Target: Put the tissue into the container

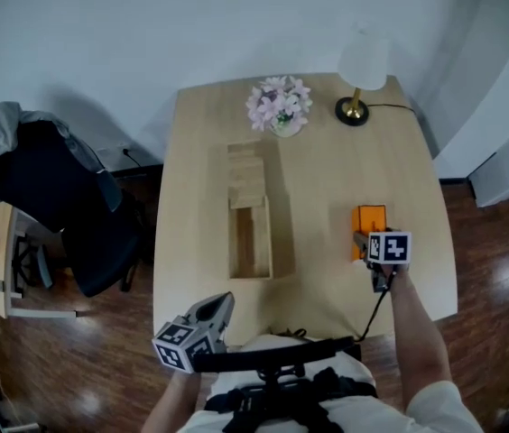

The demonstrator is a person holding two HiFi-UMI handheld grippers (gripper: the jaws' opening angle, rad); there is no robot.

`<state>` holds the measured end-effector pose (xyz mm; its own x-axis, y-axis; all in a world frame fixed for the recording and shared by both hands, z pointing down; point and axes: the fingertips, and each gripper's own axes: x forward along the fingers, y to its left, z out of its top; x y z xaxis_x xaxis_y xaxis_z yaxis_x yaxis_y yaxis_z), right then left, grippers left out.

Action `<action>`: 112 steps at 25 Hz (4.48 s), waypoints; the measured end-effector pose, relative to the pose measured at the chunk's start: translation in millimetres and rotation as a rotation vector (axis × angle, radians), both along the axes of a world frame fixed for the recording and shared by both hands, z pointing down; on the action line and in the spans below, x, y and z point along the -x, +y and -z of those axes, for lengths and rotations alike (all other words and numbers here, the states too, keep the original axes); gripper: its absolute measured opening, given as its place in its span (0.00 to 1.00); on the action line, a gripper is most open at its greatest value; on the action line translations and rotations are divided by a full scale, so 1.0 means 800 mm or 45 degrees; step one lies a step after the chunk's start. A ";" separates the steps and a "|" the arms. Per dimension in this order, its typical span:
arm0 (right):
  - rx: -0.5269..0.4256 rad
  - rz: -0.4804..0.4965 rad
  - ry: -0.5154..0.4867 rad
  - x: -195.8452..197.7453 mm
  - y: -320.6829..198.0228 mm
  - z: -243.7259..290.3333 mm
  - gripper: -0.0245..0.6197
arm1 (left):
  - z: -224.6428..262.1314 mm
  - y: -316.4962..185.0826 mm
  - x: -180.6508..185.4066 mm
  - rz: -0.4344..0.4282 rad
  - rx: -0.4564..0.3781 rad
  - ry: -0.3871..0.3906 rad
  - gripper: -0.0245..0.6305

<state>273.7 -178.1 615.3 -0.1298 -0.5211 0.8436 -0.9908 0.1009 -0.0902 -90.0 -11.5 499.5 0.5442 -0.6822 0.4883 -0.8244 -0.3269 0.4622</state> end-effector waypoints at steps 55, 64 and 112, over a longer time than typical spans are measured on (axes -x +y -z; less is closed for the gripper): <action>-0.241 0.098 -0.264 0.274 0.016 0.148 0.48 | -0.016 0.010 0.098 -0.099 0.028 0.015 0.04; -0.233 0.188 -0.327 0.371 0.018 0.151 0.47 | -0.017 0.011 0.117 -0.106 0.017 0.028 0.04; -0.298 0.245 -0.227 0.392 0.036 0.120 0.58 | 0.021 0.006 0.097 -0.187 -0.081 0.141 0.04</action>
<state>-40.0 -149.5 518.9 -0.3788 -0.6494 0.6594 -0.9224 0.3228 -0.2120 -167.4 -6.5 483.0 0.6881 -0.6192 0.3782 -0.7110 -0.4713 0.5219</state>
